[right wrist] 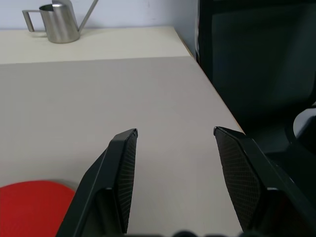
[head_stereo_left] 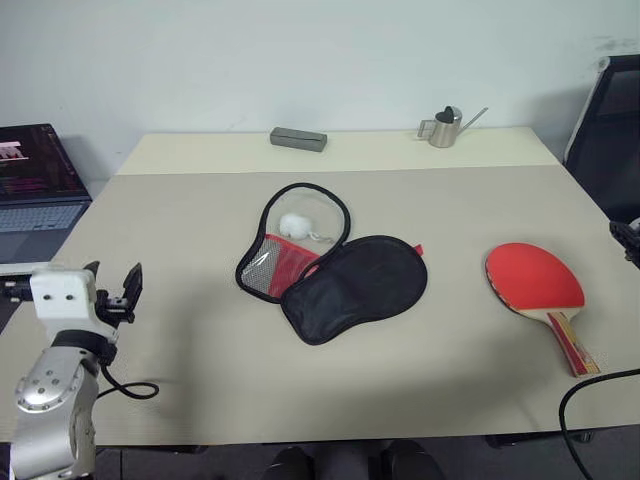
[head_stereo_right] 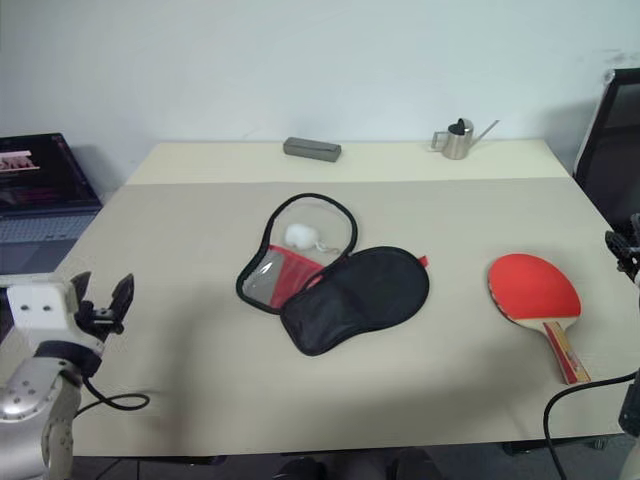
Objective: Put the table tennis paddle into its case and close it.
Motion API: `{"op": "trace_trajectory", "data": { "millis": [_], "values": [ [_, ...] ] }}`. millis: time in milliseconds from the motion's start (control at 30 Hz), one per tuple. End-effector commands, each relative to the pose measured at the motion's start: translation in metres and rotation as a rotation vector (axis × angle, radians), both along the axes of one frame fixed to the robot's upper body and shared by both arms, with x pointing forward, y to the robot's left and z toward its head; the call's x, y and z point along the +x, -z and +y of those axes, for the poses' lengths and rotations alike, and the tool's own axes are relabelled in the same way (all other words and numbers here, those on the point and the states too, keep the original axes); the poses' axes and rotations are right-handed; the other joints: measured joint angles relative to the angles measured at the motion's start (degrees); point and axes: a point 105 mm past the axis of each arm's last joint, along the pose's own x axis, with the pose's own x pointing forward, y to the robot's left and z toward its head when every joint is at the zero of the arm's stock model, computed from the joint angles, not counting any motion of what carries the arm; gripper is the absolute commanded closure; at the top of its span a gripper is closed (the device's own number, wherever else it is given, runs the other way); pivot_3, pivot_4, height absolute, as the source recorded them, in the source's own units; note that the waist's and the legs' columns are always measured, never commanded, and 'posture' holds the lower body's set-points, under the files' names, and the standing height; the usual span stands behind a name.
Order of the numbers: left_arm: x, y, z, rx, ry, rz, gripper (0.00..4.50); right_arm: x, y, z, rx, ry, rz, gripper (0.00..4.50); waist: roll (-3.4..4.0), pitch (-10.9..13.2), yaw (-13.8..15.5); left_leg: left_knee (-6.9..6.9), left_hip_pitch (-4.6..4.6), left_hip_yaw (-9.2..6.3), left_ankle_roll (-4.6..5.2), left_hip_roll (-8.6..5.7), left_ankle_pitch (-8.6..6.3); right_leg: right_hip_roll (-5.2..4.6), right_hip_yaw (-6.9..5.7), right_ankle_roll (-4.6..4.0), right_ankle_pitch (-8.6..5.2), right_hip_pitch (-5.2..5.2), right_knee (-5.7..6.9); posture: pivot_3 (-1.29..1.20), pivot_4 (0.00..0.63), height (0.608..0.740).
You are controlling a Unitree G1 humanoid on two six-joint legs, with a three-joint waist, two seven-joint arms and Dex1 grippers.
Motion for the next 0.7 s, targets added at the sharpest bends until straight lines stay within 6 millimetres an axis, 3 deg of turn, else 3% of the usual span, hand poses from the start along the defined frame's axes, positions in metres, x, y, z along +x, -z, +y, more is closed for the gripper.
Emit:
{"op": "trace_trajectory", "data": {
  "millis": [33, 367, 700],
  "values": [
    [-0.002, -0.01, 0.002, 0.03, -0.036, -0.059, 1.51, -0.001, -0.031, -0.005, -0.056, 0.004, -0.054, 1.79, -0.01, 0.0, 0.14, 0.0, 0.0, -0.01, 0.0, 0.0, 0.0, 0.0, -0.01, 0.0, 0.0, 0.0, 0.0, 0.0, 0.15, 0.74],
    [0.014, -0.018, -0.006, -0.029, 0.065, -0.13, 1.51, 0.008, -0.063, 0.013, -0.054, -0.115, -0.139, 1.79, -0.01, 0.0, 0.27, 0.0, 0.0, 0.0, -0.01, 0.0, 0.0, 0.0, -0.03, 0.0, 0.0, 0.02, 0.0, 0.0, 0.15, 0.74],
    [0.001, -0.032, 0.021, 0.022, 0.002, -0.17, 1.51, 0.012, -0.046, 0.036, -0.037, -0.275, -0.085, 1.79, -0.01, 0.0, 0.18, 0.0, -0.01, -0.03, 0.0, 0.02, 0.0, 0.0, -0.05, 0.0, 0.0, 0.0, 0.0, 0.0, 0.15, 0.74]
  ]
}}
